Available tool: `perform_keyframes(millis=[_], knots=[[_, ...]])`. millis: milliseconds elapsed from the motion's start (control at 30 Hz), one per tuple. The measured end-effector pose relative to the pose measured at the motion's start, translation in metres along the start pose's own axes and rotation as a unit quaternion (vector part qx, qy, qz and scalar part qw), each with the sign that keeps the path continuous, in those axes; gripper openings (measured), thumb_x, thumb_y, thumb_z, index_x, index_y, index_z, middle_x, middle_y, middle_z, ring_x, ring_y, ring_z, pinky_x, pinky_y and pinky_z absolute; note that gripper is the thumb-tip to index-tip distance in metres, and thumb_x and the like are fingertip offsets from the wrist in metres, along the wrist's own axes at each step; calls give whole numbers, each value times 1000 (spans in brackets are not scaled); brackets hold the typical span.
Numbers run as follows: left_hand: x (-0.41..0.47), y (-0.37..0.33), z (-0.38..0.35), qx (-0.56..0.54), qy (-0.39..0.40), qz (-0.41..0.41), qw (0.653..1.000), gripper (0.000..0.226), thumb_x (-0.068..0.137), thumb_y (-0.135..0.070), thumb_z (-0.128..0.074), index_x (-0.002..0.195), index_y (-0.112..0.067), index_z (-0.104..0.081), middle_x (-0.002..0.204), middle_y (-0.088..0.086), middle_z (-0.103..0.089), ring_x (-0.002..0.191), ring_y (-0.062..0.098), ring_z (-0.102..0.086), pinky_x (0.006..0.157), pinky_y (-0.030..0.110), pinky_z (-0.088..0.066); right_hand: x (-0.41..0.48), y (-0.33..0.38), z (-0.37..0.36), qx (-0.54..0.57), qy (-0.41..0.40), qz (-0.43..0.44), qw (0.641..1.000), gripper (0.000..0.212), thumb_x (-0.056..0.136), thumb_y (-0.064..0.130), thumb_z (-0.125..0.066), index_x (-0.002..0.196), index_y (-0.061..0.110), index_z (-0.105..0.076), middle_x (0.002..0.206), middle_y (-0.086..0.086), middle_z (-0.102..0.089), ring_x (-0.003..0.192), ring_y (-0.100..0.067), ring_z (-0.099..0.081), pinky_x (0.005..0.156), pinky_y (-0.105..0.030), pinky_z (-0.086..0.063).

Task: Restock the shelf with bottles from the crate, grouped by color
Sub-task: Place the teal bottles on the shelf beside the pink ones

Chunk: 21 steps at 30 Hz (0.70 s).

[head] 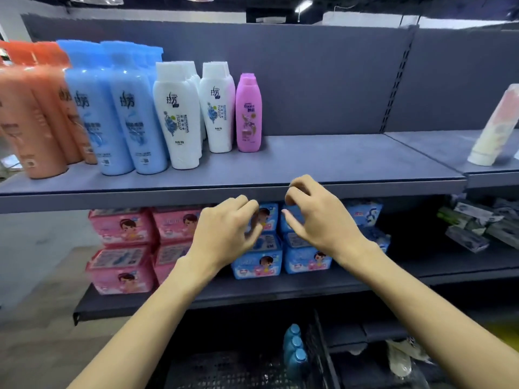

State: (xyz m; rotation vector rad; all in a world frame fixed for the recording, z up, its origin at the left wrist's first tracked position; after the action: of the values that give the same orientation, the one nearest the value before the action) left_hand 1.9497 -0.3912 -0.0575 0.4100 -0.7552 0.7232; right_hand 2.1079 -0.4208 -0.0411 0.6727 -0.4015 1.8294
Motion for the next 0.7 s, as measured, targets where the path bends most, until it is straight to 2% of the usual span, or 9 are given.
perform_keyframes(millis=[100,200,267,367,500,700], knots=[[-23,-6,-24,-14,37,-2,999,18,80,-35,-49,80,-17,-53,73,-3,-52,66,20,-57,42,28,-38,-22,2,-13,-5,14,1,1000,16,89,21,-67,96,11,-57,145,-8,-44,91,-24,-62,61,-37,-55],[-45,-12,-49,-22,80,0,997,21,79,-38,-47,81,-18,-54,74,-5,-53,67,20,-59,41,29,-39,-44,0,-32,-34,62,-7,997,18,88,25,-66,100,14,-58,166,-5,-15,84,-21,-60,51,-32,-51],[-58,-16,-64,-32,104,7,994,21,79,-38,-45,81,-19,-53,74,-5,-54,66,20,-60,41,29,-39,-58,0,-43,-37,83,-12,996,19,87,25,-67,102,15,-59,168,-5,-8,81,-21,-60,48,-33,-50],[-75,-21,-85,-41,133,18,990,20,79,-38,-45,82,-20,-53,73,-4,-53,64,21,-61,42,28,-37,-76,-1,-60,-26,104,-21,994,21,87,26,-69,103,15,-61,165,-9,-22,78,-21,-61,46,-32,-49],[-96,-29,-112,-54,178,29,982,17,80,-35,-57,88,-19,-56,75,-4,-56,67,21,-63,42,31,-43,-106,-5,-96,-2,154,-26,988,23,87,26,-70,104,14,-61,159,-11,-34,88,-24,-64,51,-31,-50],[-134,-45,-147,-62,243,54,967,19,75,-34,-63,81,-19,-52,73,-4,-54,66,23,-61,44,30,-36,-151,-13,-145,17,200,-65,977,36,82,23,-75,112,9,-61,149,-14,-45,107,-32,-64,52,-35,-54]])
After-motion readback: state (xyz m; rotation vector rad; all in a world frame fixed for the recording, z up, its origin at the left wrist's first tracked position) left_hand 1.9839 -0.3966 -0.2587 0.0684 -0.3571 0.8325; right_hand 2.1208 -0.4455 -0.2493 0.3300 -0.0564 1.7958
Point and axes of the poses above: each hand's wrist, its own x-axis towards the middle knuckle, its own z-axis out of the back of the hand, y = z × x, the point moved 6 cm from there along x, towards the middle knuckle
